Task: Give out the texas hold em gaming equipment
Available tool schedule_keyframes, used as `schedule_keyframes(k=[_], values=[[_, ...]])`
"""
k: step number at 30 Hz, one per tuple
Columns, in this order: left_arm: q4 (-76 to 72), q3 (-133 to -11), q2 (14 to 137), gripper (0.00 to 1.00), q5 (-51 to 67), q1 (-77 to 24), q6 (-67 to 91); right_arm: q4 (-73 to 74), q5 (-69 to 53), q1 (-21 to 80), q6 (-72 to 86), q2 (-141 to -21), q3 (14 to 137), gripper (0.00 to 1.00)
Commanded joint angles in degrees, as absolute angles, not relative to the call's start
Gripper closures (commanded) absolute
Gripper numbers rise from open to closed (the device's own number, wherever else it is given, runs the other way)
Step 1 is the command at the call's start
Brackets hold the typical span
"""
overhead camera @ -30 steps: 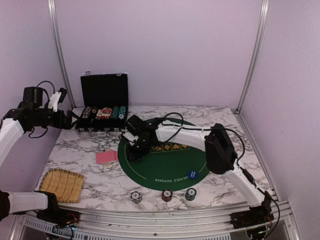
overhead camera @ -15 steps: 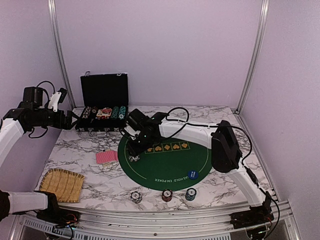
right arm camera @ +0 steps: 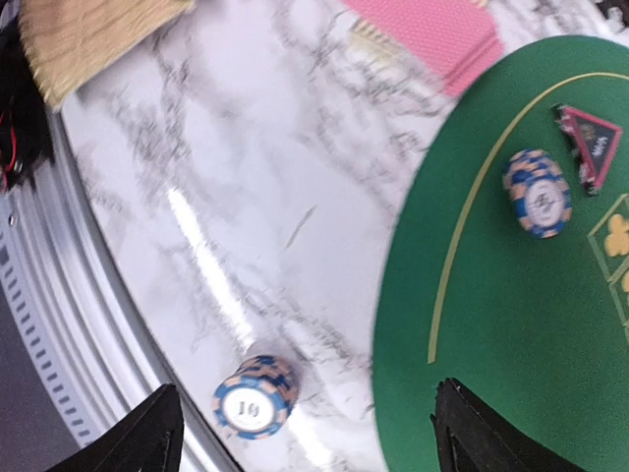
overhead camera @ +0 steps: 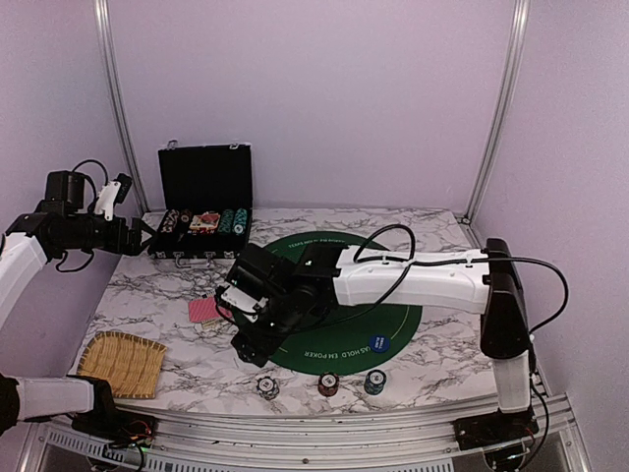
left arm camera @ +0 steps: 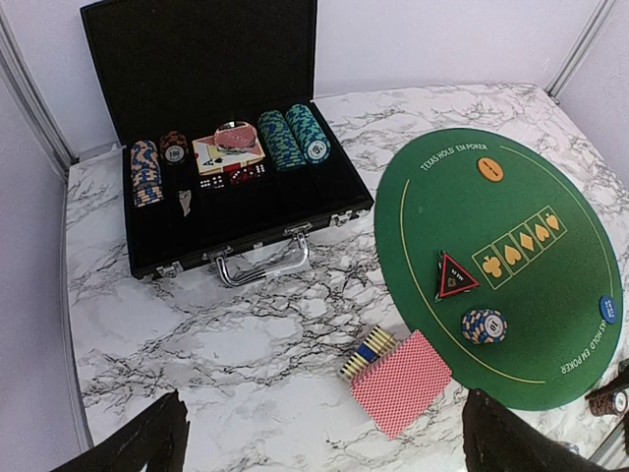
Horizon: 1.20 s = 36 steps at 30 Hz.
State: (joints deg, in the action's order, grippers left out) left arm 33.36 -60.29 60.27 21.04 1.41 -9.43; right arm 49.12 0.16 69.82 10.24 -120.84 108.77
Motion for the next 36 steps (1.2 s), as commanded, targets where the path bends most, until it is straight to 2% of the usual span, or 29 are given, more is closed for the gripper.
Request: schedule_keyframes(k=[1, 36], values=[[35.0, -62.4, 59.0, 0.01, 22.1, 1.6, -9.7, 51.8, -2.3, 72.5, 10.2, -120.0, 106.5, 0.13], [37.0, -62.7, 58.6, 0.01, 21.9, 1.6, -10.3, 51.0, -3.3, 75.3, 7.6, -126.6, 105.8, 0.1]])
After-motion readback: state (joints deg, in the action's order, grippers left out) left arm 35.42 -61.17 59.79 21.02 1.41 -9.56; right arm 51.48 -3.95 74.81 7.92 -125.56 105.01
